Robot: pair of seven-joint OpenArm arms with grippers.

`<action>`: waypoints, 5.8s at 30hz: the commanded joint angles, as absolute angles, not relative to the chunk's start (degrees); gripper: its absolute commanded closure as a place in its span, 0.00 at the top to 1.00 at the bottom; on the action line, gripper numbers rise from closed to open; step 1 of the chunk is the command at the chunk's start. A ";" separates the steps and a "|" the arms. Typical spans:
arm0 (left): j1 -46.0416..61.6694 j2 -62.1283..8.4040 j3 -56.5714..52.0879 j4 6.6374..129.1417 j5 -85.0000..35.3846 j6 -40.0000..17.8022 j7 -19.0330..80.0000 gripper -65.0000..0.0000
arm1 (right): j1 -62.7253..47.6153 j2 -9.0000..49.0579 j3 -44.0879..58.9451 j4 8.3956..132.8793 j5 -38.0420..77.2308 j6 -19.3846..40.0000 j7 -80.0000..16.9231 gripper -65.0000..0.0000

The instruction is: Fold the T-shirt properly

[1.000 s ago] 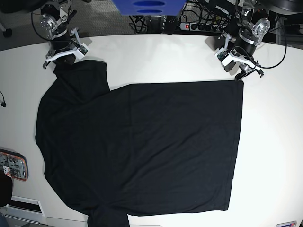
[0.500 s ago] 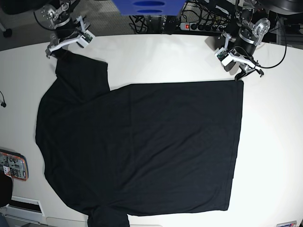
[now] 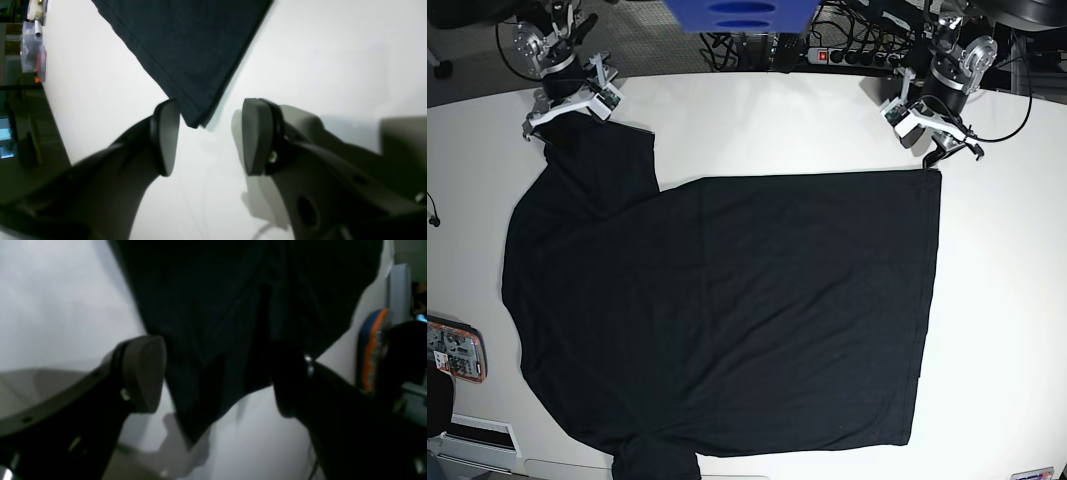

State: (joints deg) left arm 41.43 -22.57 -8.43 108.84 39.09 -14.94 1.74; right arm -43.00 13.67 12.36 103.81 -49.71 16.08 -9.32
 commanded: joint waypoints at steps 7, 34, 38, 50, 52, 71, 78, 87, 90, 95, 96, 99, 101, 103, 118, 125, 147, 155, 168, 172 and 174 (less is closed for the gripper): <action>41.89 -22.99 -8.84 109.85 38.99 -14.11 1.01 0.46 | -44.18 13.76 1.54 98.24 -51.03 22.29 -23.08 0.76; 41.54 -27.12 -14.02 109.67 38.90 -24.75 8.57 0.46 | -41.89 13.67 -0.13 103.52 -51.03 22.29 -23.60 0.00; 37.14 -29.67 -8.84 109.58 38.90 -31.25 15.43 0.46 | -41.89 13.67 -0.13 104.57 -51.03 22.29 -23.60 0.00; 25.71 -29.85 -1.54 100.26 46.55 -31.25 15.69 0.46 | -42.07 13.67 -0.13 104.57 -51.03 22.29 -23.60 0.00; 24.04 -29.85 0.66 97.80 48.75 -31.25 15.69 0.46 | -42.07 13.67 -0.13 104.57 -51.03 22.29 -23.60 0.00; 21.93 -28.97 5.32 93.49 49.36 -31.25 15.78 0.00 | -42.15 13.67 -0.13 105.80 -51.03 22.29 -23.60 0.00; 22.20 -27.65 4.79 93.58 49.45 -31.16 15.78 0.00 | -42.15 13.67 -0.13 106.07 -51.03 22.29 -23.60 0.00; 27.30 -27.91 4.70 102.20 49.27 -31.08 15.60 0.00 | -42.24 13.85 1.01 108.00 -51.03 22.29 -23.60 0.00; 27.74 -27.91 2.86 104.48 49.27 -29.05 15.60 0.00 | -42.24 13.85 1.10 108.09 -51.03 22.29 -23.60 0.00; 27.38 -27.82 -0.22 106.51 49.27 -26.59 15.60 0.00 | -42.24 13.85 3.82 108.18 -50.95 22.29 -23.52 0.00; 27.38 -27.82 -0.75 106.68 49.27 -26.59 15.60 0.00 | -42.24 13.85 4.35 108.18 -50.95 22.29 -23.52 0.00; 27.30 -27.82 -2.51 106.95 49.27 -26.51 15.60 0.00 | -42.24 13.85 5.76 109.05 -50.95 22.29 -23.52 0.00; 27.21 -27.74 -3.65 107.03 49.27 -26.51 15.60 0.00 | -42.15 13.85 6.90 109.67 -50.95 22.29 -23.52 0.00; 27.21 -27.74 -4.62 107.12 49.27 -26.51 15.60 0.00 | -42.15 13.85 8.22 109.67 -50.95 22.29 -23.52 0.00; 22.37 -26.15 -6.81 106.86 49.19 -26.51 15.60 0.00 | -35.65 13.76 9.54 110.46 -50.95 22.29 -23.52 0.00; 17.45 -25.27 -6.46 102.02 49.19 -26.51 15.60 0.00 | -32.13 13.67 9.63 110.73 -50.95 22.29 -23.52 0.00; 1.19 -21.76 -6.37 89.10 49.19 -26.51 15.52 0.00 | -10.68 13.67 9.27 110.11 -50.68 22.29 -26.07 0.00; -1.54 -21.67 -1.98 85.41 49.19 -26.51 15.52 0.00 | -1.63 13.67 6.64 108.79 -50.68 22.29 -26.42 0.00; -4.53 -21.85 -2.33 85.14 49.19 -26.42 15.52 0.00 | 0.22 13.85 3.91 89.71 -50.77 22.29 -25.80 0.00; -6.11 -21.76 -2.24 85.05 49.19 -26.42 15.52 0.00 | 5.49 13.85 3.82 84.97 -50.77 22.29 -23.16 0.00; -6.64 -21.76 -2.15 84.62 49.19 -26.42 15.52 0.00 | 8.04 13.85 3.82 82.59 -50.86 22.29 -22.73 0.00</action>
State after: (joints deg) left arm -5.80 -20.97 -1.91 83.92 48.90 -27.20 15.62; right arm 7.20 13.30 3.53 81.71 -50.72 23.14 -22.92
